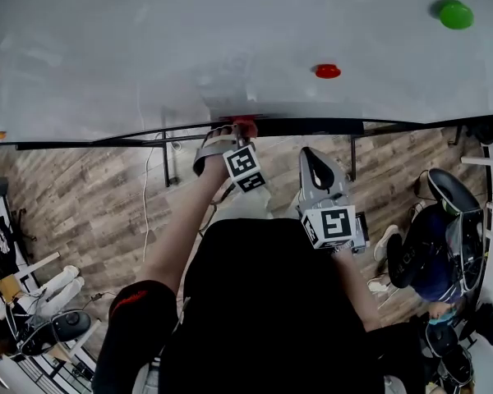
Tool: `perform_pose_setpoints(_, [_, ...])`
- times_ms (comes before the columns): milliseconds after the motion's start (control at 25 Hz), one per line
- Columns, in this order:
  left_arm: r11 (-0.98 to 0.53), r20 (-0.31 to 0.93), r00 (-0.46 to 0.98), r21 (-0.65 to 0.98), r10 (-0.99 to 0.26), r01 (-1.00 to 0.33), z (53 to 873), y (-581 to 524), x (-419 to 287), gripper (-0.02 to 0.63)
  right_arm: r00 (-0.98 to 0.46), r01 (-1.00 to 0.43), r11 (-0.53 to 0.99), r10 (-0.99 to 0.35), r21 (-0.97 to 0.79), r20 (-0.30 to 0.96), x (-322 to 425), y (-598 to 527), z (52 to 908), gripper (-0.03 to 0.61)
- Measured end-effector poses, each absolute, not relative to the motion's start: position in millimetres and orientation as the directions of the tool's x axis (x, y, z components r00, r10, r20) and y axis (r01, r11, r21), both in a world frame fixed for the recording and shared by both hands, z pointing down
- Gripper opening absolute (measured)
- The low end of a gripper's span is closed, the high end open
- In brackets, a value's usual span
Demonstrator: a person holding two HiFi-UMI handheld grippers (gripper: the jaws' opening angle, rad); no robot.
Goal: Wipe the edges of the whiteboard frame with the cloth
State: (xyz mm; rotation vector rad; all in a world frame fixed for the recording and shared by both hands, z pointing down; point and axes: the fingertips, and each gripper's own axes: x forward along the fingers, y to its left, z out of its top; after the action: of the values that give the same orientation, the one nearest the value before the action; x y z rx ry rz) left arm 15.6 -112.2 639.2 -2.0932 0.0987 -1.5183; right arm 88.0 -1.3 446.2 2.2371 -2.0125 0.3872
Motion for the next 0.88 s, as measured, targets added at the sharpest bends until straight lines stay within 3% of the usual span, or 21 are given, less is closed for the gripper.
perform_pose_setpoints(400, [-0.845,0.858,0.339,-0.476,-0.385,0.244,635,-106,14,0.044,0.02,-0.995,-0.044,-0.964,-0.084,0.266,95,20,442,0.002])
perform_pose_setpoints(880, [-0.87,0.868,0.304,-0.457,-0.393,0.183,630,-96,40,0.044,-0.017,-0.995,-0.01,-0.96,-0.096,0.279,153,43,439,0.002])
